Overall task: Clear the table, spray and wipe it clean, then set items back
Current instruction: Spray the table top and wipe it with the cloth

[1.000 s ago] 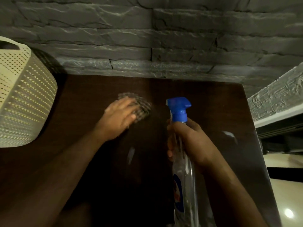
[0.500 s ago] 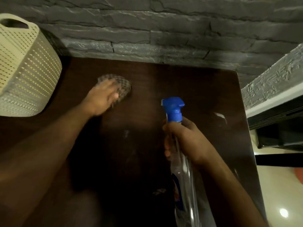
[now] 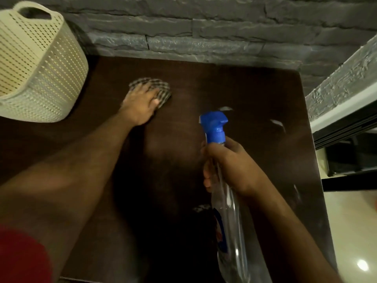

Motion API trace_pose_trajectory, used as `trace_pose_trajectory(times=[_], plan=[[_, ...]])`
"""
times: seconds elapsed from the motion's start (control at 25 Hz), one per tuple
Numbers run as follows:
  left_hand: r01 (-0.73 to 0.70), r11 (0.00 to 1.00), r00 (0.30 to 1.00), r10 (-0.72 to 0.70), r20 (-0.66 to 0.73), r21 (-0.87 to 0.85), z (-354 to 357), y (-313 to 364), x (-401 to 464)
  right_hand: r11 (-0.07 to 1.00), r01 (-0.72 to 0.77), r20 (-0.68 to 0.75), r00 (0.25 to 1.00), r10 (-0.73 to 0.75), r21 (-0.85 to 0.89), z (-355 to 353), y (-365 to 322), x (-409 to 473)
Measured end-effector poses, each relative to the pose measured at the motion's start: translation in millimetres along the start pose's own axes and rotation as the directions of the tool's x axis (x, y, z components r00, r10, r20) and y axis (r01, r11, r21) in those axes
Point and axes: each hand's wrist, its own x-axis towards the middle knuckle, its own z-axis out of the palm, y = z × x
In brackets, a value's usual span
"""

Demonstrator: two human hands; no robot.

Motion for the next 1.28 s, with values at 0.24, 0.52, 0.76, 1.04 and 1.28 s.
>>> trace_pose_trajectory(times=[0.24, 0.52, 0.76, 1.04, 1.28], plan=[[-0.336, 0.93, 0.934, 0.35, 0.076, -0.15, 24, 9, -134, 1.0, -0.019, -0.018, 1.0, 0.019, 0.025, 25, 18, -5], [-0.064, 0.997, 0.993, 0.068, 0.094, -0.046, 8, -20, -19, 0.994, -0.098, -0.018, 0.995, 0.099, 0.05, 49, 45, -36], [-0.009, 0.997, 0.996, 0.015, 0.083, -0.078, 8, -9, -34, 0.994, -0.113, 0.025, 0.993, 0.112, 0.009, 69, 63, -46], [0.006, 0.992, 0.997, 0.004, 0.081, -0.124, 14, 22, -73, 0.989, -0.126, 0.077, 0.988, 0.132, -0.072, 60, 80, -75], [-0.358, 0.923, 0.929, 0.368, 0.05, -0.14, 38, 34, -192, 0.998, -0.062, 0.036, 0.997, 0.062, -0.001, 45, 67, -69]])
